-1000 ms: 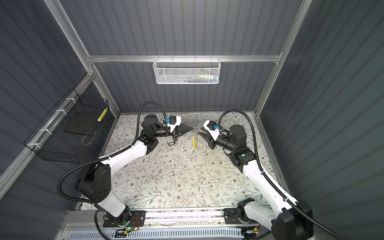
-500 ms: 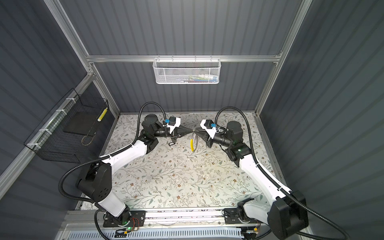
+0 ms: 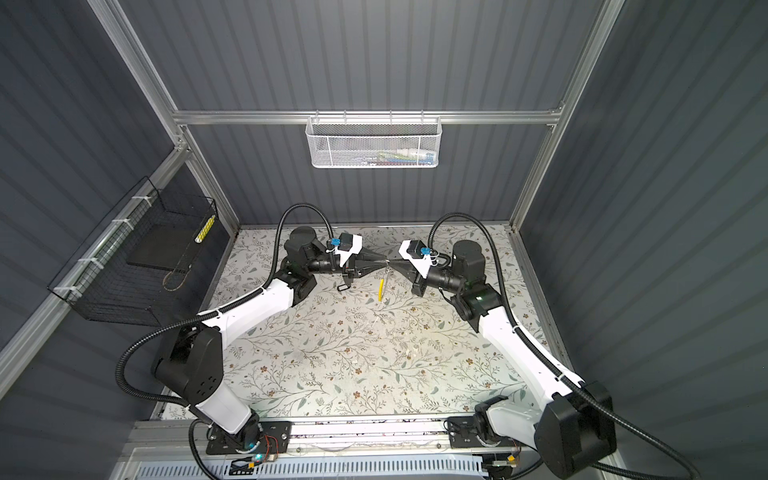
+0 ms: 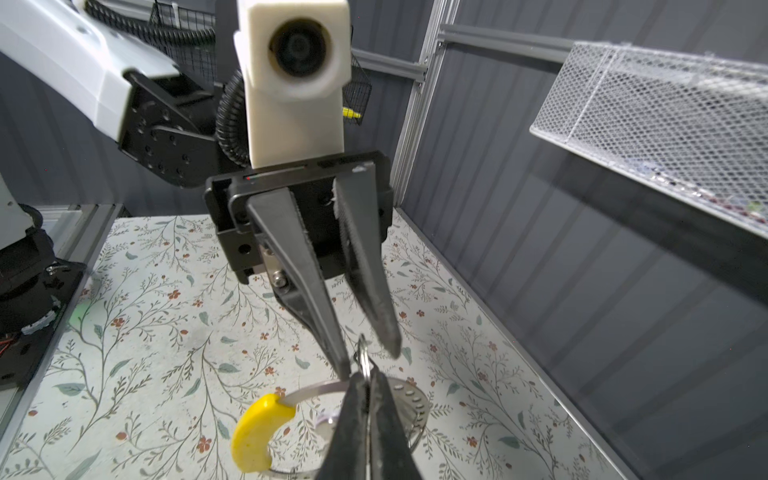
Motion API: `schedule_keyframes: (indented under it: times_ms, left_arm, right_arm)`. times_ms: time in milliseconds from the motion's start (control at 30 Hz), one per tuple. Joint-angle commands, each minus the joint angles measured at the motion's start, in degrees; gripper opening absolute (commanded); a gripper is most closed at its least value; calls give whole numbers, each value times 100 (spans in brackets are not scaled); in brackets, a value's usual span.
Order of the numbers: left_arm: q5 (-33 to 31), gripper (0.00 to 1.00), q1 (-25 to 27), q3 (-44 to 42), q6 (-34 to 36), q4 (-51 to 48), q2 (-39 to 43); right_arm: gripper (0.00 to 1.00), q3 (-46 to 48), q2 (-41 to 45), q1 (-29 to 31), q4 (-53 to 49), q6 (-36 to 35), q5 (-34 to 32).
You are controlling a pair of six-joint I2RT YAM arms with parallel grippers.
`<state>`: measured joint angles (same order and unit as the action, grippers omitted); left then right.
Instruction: Put the keys on the keyring
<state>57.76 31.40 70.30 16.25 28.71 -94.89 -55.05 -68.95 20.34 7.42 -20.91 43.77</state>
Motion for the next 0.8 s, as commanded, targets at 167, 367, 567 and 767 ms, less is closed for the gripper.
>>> schedule_keyframes:
  times_ms: [167, 367, 567, 767]
  left_arm:
    - [-1268, 30, -14, 1337, 3373, -3964, 333]
    - [-1530, 28, 198, 1651, 3821, -4460, 195]
    - [-1726, 26, 353, 1740, 3928, -4530, 147]
    - [-1798, 24, 464, 1949, 4063, -4797, 44]
  right_arm:
    - [0, -1004, -160, -6, -2329, -714, -650]
    - [0, -1513, -376, 54, -2936, -756, -770]
    - [0, -1720, -488, 145, -3273, -758, -853]
    - [0, -1861, -589, 229, -3398, -755, -933]
